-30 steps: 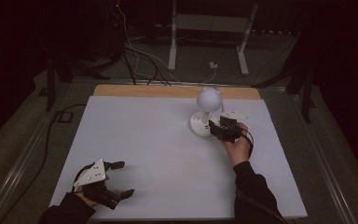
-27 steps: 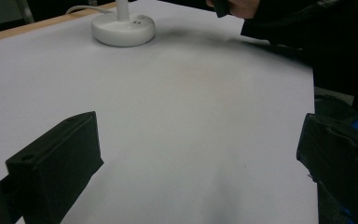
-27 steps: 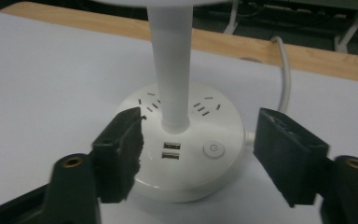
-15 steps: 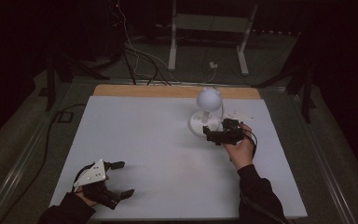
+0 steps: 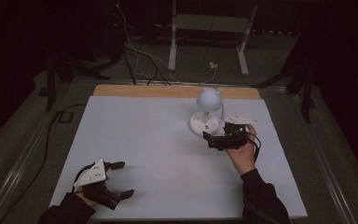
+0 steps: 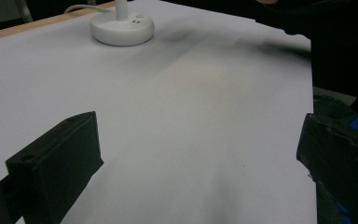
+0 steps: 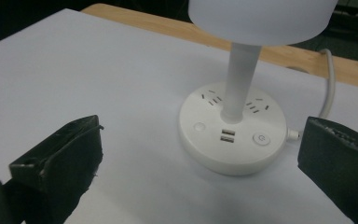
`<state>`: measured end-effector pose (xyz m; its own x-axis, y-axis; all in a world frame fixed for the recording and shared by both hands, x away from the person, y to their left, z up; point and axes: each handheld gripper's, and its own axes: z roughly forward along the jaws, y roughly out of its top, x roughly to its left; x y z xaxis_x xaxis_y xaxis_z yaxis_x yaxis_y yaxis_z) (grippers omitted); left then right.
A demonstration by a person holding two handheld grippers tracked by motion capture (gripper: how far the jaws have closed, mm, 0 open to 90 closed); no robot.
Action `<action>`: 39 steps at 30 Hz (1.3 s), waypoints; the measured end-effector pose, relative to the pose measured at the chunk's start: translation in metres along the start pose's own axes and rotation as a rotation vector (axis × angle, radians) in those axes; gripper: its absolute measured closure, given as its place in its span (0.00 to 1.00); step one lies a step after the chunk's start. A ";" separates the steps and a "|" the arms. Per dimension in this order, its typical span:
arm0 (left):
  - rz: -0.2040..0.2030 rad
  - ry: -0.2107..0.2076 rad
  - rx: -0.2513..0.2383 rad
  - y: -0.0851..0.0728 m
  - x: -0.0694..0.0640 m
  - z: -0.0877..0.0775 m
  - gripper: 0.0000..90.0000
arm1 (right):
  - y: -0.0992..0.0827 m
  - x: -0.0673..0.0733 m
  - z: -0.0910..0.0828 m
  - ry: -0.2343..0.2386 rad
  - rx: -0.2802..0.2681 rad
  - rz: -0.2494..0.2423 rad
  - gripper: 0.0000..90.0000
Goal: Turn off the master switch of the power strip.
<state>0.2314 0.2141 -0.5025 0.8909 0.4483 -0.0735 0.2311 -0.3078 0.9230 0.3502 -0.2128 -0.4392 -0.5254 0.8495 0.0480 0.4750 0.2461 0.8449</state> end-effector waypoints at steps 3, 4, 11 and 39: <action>0.000 0.000 -0.001 0.000 0.000 0.000 0.00 | 0.000 0.001 -0.005 0.030 0.002 -0.004 0.00; -0.001 0.000 -0.001 0.000 0.000 0.000 0.00 | -0.001 0.002 -0.008 0.039 0.004 -0.007 0.00; 0.001 0.001 0.000 0.000 0.000 0.000 0.00 | -0.007 0.006 -0.026 0.095 -0.002 -0.010 0.00; 0.000 0.002 0.005 0.000 0.000 0.001 0.00 | -0.078 -0.009 -0.053 0.208 0.067 -0.088 0.00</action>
<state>0.2317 0.2137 -0.5029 0.8902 0.4498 -0.0725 0.2326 -0.3118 0.9212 0.2806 -0.2644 -0.4773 -0.6976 0.7107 0.0907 0.4631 0.3506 0.8140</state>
